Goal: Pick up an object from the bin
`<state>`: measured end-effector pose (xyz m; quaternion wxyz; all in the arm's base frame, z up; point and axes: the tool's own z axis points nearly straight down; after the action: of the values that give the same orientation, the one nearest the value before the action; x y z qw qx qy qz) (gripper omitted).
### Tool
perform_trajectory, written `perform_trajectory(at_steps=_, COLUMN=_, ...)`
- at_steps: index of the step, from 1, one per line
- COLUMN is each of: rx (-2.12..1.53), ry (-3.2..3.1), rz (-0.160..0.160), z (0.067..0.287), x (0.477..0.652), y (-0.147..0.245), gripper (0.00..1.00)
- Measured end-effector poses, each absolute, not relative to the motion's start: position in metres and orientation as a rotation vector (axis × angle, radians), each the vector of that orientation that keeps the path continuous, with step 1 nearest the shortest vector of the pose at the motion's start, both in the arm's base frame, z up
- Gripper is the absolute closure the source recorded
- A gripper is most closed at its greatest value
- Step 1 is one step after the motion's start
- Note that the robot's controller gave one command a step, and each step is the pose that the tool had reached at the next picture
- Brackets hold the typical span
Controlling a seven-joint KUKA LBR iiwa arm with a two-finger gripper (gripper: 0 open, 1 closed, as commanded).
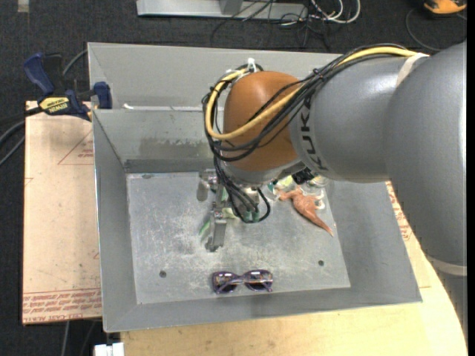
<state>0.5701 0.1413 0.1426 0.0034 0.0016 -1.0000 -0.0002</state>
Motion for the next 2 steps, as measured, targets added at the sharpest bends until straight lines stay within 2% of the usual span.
perform_trajectory(at_steps=1, rx=0.000, ry=-3.142, rz=-0.002, z=0.147, x=0.572, y=0.140, gripper=0.00)
perform_trajectory(at_steps=2, rx=0.265, ry=-3.133, rz=-0.006, z=0.086, x=0.568, y=0.075, gripper=0.00)
